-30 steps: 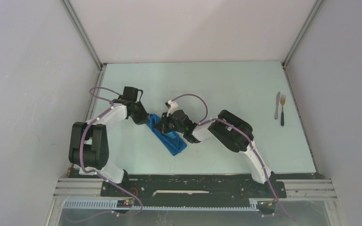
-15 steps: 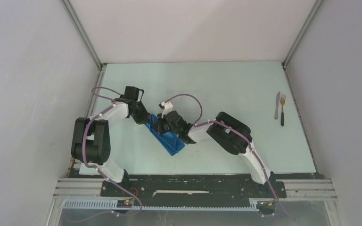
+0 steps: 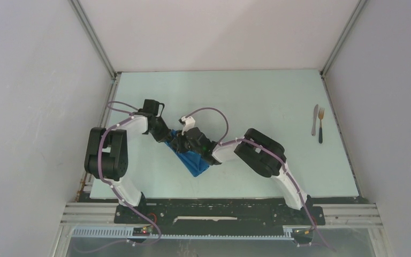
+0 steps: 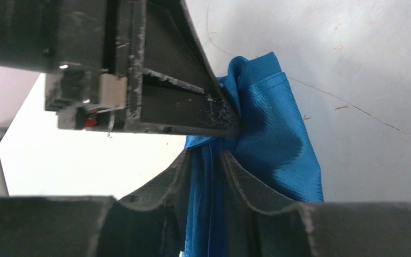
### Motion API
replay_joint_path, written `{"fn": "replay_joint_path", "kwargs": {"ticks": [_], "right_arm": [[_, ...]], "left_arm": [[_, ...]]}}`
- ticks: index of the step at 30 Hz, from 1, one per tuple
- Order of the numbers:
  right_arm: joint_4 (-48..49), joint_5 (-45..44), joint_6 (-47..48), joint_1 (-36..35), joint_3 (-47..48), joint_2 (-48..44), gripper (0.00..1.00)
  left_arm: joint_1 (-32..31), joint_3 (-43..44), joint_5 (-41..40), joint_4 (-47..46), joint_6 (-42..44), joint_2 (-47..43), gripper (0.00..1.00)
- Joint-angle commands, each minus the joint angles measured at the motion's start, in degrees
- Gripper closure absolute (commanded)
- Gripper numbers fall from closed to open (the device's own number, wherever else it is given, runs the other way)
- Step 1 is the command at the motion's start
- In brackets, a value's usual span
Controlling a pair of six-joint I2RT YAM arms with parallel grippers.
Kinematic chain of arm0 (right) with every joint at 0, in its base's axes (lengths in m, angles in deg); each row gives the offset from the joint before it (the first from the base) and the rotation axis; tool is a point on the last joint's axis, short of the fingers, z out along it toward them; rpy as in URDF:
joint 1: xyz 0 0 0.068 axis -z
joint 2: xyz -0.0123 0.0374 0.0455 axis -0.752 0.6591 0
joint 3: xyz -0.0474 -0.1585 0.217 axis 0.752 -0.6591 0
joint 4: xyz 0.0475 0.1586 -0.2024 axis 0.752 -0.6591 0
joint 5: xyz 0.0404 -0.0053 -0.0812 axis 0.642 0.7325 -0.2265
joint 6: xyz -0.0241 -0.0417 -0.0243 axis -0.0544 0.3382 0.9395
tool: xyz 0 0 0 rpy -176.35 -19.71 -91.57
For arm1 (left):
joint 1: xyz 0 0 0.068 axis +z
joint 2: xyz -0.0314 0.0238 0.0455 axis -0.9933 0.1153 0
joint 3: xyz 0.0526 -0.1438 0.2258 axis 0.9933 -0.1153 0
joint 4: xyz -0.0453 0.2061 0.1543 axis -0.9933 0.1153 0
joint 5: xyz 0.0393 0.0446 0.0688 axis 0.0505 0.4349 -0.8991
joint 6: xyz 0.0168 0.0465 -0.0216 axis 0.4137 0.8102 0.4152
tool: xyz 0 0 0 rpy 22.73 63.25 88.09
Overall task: Fold the napkin into a case and place the utensils inside
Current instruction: Stuff the top corner of the smaller-rectangle-folded napkin into the folded napkin, then smooth out the top corner of the smaller-rectangle-folded napkin from the folded napkin.
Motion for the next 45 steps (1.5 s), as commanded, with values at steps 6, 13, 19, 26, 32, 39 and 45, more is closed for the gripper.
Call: {"fn": "replay_joint_path", "kwargs": {"ticks": [6, 13, 19, 26, 32, 39, 45], "right_arm": [[-18.6, 8.2, 5.6, -0.8, -1.6, -14.2, 0.49], [-27.7, 14.0, 5.2, 2.4, -7.0, -25.0, 0.41], [-29.4, 18.2, 7.4, 5.8, -8.8, -24.7, 0.52], [-24.2, 20.2, 4.1, 6.9, -11.9, -24.2, 0.52], [-26.3, 8.4, 16.1, 0.3, -11.9, -24.0, 0.43], [-33.5, -6.5, 29.4, -6.2, -8.2, -21.4, 0.43], [-36.6, -12.3, 33.2, -9.2, -4.8, -18.6, 0.52]], "left_arm": [[1.3, -1.2, -1.6, 0.1, -0.3, 2.1, 0.98], [1.3, -1.2, -1.4, 0.4, -0.2, 1.4, 0.98], [1.2, -1.2, -0.2, 0.5, -0.2, 0.5, 0.98], [1.1, -1.0, 0.3, 0.7, -0.2, 0.2, 0.97], [1.2, -1.1, 0.6, 0.7, -0.1, 0.1, 0.97], [1.1, -1.2, 0.7, 0.2, -0.3, 0.6, 0.98], [1.0, -1.3, 0.4, 0.2, -0.2, 0.3, 0.97]]}}
